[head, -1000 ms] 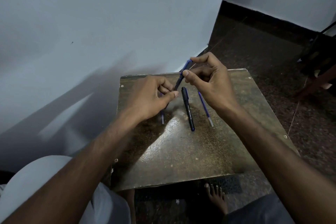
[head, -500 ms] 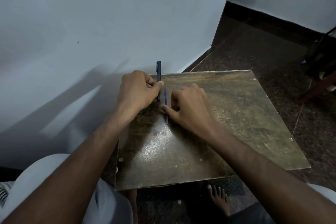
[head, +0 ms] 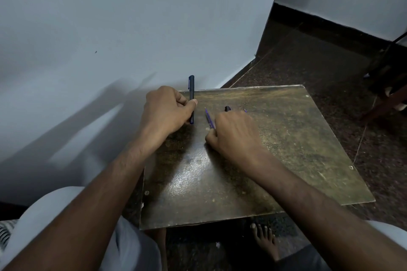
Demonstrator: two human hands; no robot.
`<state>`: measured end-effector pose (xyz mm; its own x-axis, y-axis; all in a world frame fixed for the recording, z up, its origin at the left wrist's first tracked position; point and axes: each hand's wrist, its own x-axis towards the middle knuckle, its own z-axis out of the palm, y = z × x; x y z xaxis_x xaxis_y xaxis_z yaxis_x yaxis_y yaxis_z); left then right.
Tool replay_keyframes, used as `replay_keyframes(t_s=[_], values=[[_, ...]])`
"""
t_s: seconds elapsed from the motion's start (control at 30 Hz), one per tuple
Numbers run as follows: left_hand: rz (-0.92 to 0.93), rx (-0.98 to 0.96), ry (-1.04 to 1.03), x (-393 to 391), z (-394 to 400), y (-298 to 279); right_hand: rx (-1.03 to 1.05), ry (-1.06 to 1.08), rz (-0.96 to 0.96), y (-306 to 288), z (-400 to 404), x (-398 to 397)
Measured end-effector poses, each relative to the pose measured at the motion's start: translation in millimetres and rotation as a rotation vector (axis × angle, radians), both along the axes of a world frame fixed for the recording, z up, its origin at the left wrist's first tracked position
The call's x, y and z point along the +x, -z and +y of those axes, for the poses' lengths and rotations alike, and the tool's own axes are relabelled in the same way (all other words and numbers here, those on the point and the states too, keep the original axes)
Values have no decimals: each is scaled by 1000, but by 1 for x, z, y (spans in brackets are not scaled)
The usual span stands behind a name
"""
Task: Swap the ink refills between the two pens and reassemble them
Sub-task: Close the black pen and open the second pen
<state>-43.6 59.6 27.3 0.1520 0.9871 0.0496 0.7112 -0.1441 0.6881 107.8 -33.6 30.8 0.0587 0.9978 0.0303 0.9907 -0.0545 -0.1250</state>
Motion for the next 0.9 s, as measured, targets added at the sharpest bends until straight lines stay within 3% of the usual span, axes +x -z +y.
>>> replay_keyframes(t_s=[0.13,0.4,0.9], values=[[-34,-25,27,-1,1,1,44,153,207,-11,2,45],[118,-142,240,24,-30,13,54,391,190,-3,-19,159],[283,-354,345,36,-37,10,-17,384,128,16,-39,192]])
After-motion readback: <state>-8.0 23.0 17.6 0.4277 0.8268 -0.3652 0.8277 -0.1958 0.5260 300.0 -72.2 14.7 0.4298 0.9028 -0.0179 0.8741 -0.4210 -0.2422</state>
